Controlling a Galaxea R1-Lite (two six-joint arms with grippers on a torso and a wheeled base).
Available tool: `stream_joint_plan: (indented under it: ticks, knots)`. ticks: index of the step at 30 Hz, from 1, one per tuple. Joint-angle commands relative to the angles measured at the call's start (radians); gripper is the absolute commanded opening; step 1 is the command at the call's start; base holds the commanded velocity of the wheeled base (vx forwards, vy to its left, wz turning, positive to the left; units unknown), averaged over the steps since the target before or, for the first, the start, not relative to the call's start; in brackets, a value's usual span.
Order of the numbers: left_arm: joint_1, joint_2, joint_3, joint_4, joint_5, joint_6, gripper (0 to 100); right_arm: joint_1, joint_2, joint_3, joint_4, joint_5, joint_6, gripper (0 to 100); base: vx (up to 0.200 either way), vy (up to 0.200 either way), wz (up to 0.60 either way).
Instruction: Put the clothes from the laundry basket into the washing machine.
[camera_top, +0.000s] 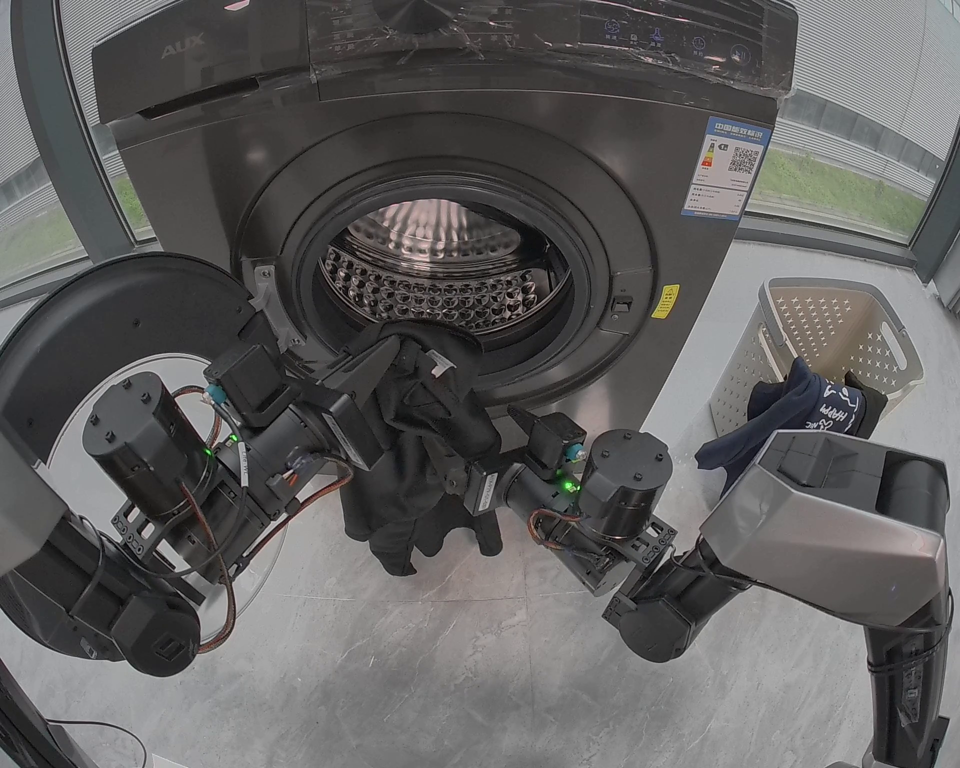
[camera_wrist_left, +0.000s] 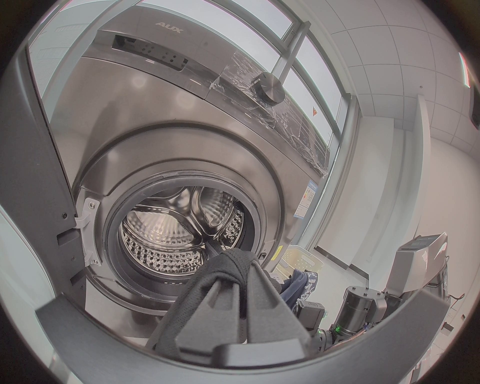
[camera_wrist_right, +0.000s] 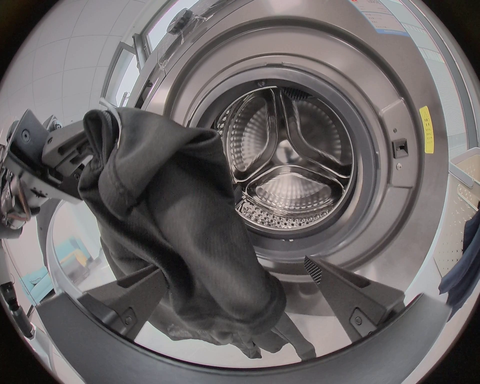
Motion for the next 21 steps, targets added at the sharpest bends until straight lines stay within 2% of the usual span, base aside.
stream_joint_plan:
  ticks: [1, 6, 15, 21]
  knots:
    - [0.000, 0.002, -0.001, -0.001, 0.000, -0.001, 0, 0.002, -0.003, 0.047, 0.000, -0.003, -0.001, 100, 0.000, 0.000, 0.00]
    - [0.000, 0.001, -0.001, -0.001, 0.000, -0.001, 0, -0.001, -0.003, 0.046, 0.000, -0.003, -0.001, 100, 0.000, 0.000, 0.00]
    - [-0.002, 0.002, 0.001, -0.001, 0.000, -0.001, 0, -0.004, 0.047, -0.111, 0.012, -0.003, -0.009, 100, 0.000, 0.000, 0.00]
    - [-0.002, 0.005, 0.001, -0.001, -0.001, -0.001, 0, -0.013, 0.055, -0.138, 0.009, -0.004, -0.006, 100, 0.000, 0.000, 0.00]
